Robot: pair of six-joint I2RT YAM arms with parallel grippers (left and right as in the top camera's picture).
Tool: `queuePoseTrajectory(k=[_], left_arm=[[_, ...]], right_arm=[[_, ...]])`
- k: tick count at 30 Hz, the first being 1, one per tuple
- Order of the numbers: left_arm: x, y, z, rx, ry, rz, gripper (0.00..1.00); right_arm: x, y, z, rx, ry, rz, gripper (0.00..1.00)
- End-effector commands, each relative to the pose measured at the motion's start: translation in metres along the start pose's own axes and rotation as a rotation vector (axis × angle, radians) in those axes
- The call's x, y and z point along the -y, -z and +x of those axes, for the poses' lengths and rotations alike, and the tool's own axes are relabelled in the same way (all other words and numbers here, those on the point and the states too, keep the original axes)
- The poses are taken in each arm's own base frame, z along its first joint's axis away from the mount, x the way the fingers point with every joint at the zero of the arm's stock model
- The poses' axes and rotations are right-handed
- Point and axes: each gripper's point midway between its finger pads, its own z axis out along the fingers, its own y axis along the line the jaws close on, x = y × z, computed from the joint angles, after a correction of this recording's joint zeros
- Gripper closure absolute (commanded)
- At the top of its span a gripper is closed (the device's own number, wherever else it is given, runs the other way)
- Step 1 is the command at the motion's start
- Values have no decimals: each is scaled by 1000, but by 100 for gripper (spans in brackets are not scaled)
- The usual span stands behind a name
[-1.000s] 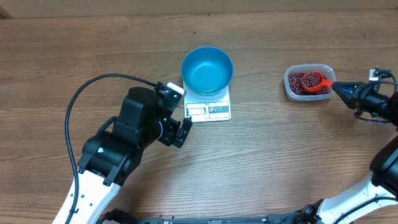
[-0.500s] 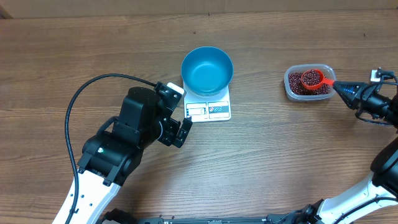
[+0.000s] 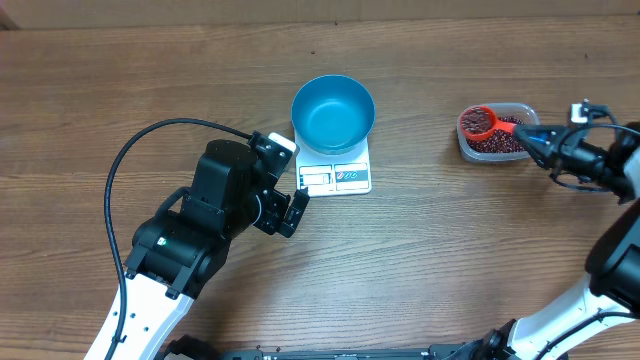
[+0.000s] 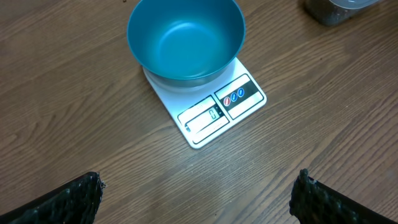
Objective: Scoop item into bowl and weigh 150g on scale
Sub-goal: 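Lift the filled scoop and carry it toward the blue bowl, then tilt the scoop over the blue bowl to pour the beans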
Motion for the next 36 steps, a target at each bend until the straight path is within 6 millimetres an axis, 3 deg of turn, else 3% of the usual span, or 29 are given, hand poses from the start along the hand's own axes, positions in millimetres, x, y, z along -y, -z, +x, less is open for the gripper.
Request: queuePoseTrajectory(k=[1, 6, 10, 17, 25, 36], left_arm=[[1, 5, -5, 24, -14, 6, 1], [1, 5, -5, 24, -14, 6, 1], [1, 5, -5, 24, -14, 6, 0], [1, 5, -5, 24, -14, 6, 0], [1, 5, -5, 24, -14, 6, 0], [1, 5, -5, 24, -14, 6, 0]], right_arm=[[-11, -22, 10, -54, 16, -57, 96], [-32, -55, 26, -138, 56, -143, 96], [-38, -72, 37, -190, 69, -153, 96], [-44, -87, 48, -237, 76, -166, 96], [-48, -98, 48, -261, 79, -176, 96], [-59, -136, 52, -335, 93, -171, 96]])
